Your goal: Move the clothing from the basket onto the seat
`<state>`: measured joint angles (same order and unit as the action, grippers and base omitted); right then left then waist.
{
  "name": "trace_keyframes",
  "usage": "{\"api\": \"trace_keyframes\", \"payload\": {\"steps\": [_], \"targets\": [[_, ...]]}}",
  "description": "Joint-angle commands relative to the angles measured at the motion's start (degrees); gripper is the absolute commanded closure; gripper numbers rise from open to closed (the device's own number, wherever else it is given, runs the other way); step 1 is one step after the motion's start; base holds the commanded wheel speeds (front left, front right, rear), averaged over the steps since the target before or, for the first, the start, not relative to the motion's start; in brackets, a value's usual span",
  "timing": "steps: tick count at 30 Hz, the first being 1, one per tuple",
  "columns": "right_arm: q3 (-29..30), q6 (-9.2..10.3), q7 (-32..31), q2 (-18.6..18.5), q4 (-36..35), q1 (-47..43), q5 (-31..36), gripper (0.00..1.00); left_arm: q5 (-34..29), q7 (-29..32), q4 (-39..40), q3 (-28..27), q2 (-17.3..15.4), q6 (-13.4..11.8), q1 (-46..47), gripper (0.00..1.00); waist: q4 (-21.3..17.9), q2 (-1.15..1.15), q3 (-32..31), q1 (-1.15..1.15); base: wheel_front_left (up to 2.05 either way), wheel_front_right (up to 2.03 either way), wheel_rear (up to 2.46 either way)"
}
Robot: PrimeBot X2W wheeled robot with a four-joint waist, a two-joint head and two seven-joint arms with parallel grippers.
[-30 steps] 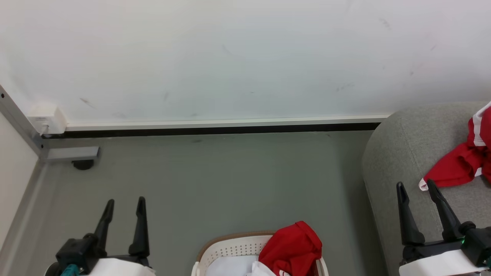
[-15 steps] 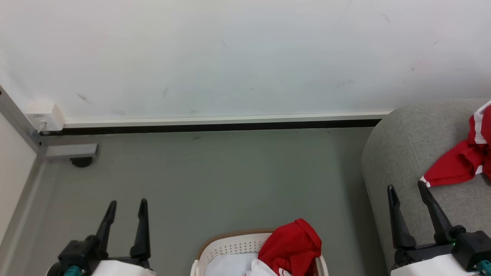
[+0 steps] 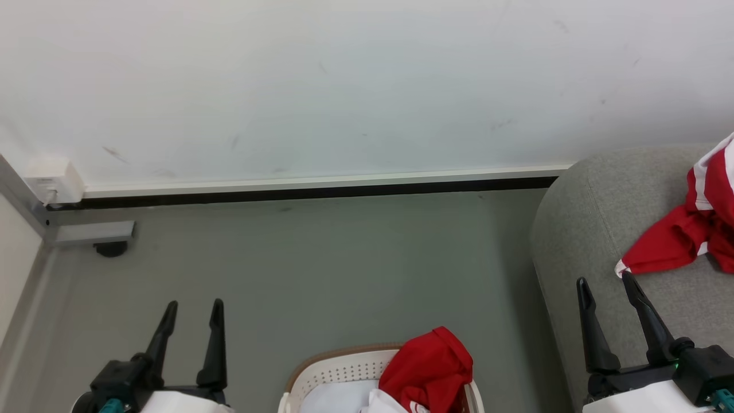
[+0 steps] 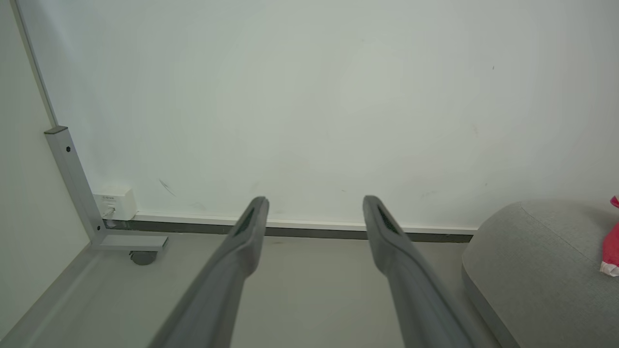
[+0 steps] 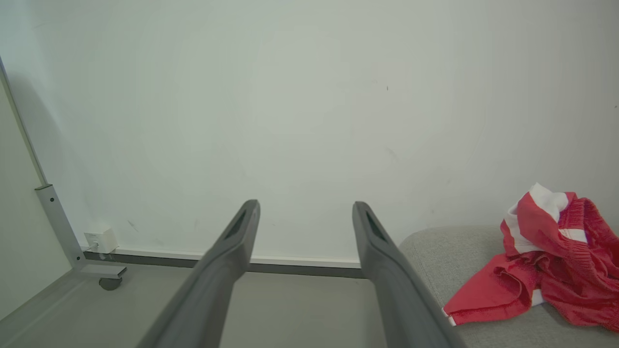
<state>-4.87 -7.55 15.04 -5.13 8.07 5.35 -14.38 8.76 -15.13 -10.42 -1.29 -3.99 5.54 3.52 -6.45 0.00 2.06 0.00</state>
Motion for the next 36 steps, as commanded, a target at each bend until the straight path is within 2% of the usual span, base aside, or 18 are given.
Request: {"api": "trace_keyframes", "payload": {"steps": [1, 9, 16, 20, 24, 36], "targets": [[0.1, 0.12, 0.2, -0.1, 0.2, 0.0, -0.7, 0.00, -0.1, 0.0, 0.0, -0.2, 0.1, 0.2, 0.3, 0.00, -0.2, 0.00, 0.1, 0.00, 0.00, 0.00, 0.00], [1.4, 0.12, 0.2, -0.6, 0.1, 1.1, -1.1, 0.00, -0.9, 0.0, -0.5, 1.2, 0.3, 1.2, 1.7, 0.00, -2.6, 0.00, 2.5, 0.00, 0.00, 0.00, 0.00], [3.6, 0.12, 0.2, -0.5, -0.4, 3.2, -0.6, 0.00, -1.4, 0.0, -3.7, 5.4, 0.3, 1.8, 4.9, 0.00, -6.1, 0.00, 7.1, 0.00, 0.00, 0.00, 0.00], [4.4, 0.13, 0.1, -0.4, -0.8, 4.4, -0.1, 0.00, -1.1, 0.3, -9.6, 9.8, -0.6, 1.9, 7.9, 0.00, -8.0, 0.00, 10.1, 0.00, 0.00, 0.00, 0.00], [5.0, 0.13, 0.1, -0.1, -1.4, 5.8, 0.2, 0.00, 0.4, 1.9, -15.7, 16.6, -2.3, 2.0, 11.8, 0.00, -9.8, 0.00, 13.5, 0.00, 0.00, 0.00, 0.00], [7.7, 0.13, 0.1, 1.4, -4.3, 10.3, 1.0, 0.00, 10.2, 9.9, -31.5, 33.7, -6.7, 1.9, 24.3, 0.00, -14.0, 0.00, 24.3, 0.00, 0.00, 0.00, 0.00]]}}
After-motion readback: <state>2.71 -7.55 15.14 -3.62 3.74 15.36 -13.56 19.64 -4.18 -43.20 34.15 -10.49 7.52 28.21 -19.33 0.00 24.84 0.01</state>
